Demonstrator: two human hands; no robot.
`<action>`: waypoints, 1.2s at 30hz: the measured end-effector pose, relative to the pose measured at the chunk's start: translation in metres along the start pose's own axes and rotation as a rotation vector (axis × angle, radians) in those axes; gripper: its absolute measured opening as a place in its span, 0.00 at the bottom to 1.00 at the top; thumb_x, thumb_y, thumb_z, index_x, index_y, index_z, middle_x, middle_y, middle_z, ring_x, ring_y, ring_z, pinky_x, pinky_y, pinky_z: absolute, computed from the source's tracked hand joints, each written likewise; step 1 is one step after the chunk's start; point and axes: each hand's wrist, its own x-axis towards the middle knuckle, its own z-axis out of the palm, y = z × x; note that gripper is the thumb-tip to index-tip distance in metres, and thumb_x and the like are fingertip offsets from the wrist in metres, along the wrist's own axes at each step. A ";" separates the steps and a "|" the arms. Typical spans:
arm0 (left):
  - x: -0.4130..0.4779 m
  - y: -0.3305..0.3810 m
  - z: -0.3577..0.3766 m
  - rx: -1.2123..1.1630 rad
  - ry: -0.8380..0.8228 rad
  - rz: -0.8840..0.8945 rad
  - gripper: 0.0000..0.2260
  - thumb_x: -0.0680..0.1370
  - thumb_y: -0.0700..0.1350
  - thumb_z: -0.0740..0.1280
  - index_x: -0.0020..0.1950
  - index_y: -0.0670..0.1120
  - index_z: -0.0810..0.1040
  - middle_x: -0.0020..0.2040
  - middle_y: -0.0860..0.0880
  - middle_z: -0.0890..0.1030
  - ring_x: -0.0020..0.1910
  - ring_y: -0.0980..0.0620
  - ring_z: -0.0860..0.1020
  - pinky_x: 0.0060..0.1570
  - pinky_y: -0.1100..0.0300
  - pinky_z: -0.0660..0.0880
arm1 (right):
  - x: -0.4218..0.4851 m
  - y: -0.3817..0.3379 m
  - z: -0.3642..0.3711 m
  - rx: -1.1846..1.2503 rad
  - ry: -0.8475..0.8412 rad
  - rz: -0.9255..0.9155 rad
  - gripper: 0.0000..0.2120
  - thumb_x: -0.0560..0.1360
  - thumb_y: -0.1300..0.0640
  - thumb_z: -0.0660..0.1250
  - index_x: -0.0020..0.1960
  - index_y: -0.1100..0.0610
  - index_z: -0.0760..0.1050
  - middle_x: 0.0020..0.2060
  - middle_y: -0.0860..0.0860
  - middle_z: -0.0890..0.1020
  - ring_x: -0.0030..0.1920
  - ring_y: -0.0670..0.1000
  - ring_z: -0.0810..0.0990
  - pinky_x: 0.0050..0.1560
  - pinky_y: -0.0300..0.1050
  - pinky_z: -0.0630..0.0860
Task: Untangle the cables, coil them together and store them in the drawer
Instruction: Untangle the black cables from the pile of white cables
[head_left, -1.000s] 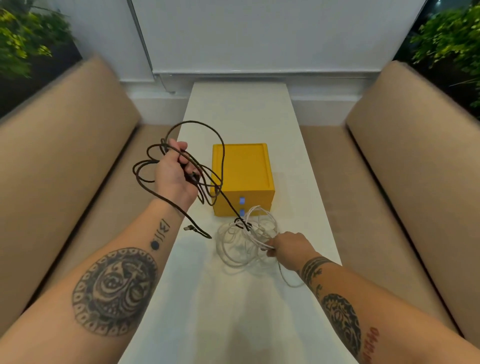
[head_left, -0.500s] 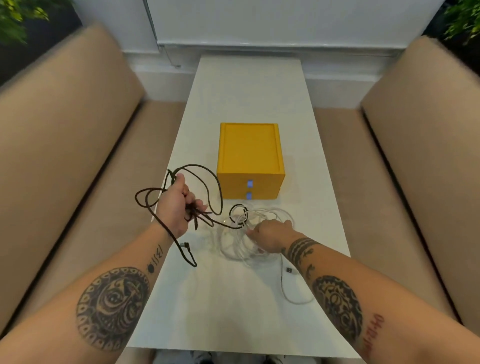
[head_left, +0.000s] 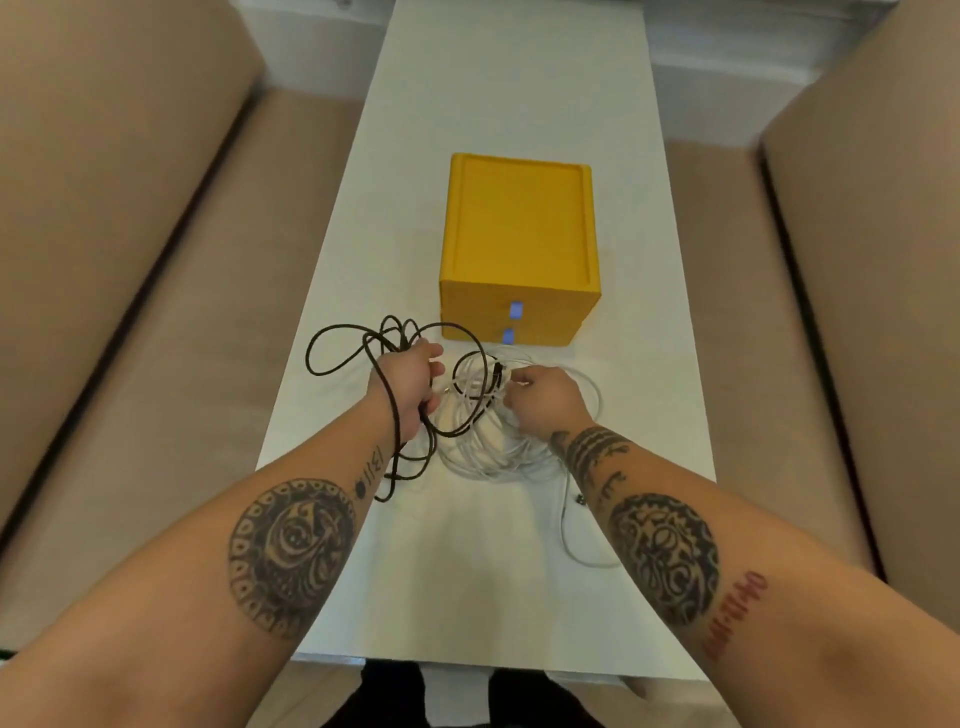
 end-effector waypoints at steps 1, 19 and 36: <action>0.006 0.000 0.004 0.025 -0.006 -0.014 0.09 0.84 0.48 0.62 0.57 0.47 0.80 0.49 0.47 0.78 0.25 0.54 0.60 0.29 0.61 0.65 | 0.005 0.002 0.003 -0.017 -0.009 0.011 0.18 0.78 0.53 0.63 0.66 0.55 0.79 0.62 0.53 0.82 0.58 0.56 0.81 0.60 0.50 0.78; 0.050 -0.029 0.017 0.397 -0.031 0.170 0.13 0.78 0.54 0.63 0.49 0.48 0.83 0.46 0.41 0.85 0.46 0.41 0.84 0.48 0.49 0.80 | 0.031 0.014 0.031 0.236 0.115 0.122 0.11 0.72 0.51 0.68 0.34 0.54 0.79 0.30 0.50 0.80 0.34 0.55 0.75 0.42 0.56 0.78; 0.029 -0.026 0.010 0.230 -0.071 0.138 0.12 0.84 0.48 0.62 0.44 0.49 0.81 0.22 0.56 0.74 0.15 0.58 0.63 0.18 0.68 0.59 | 0.010 -0.009 0.000 0.520 -0.206 0.302 0.11 0.80 0.59 0.60 0.41 0.54 0.77 0.32 0.48 0.75 0.28 0.47 0.67 0.26 0.39 0.62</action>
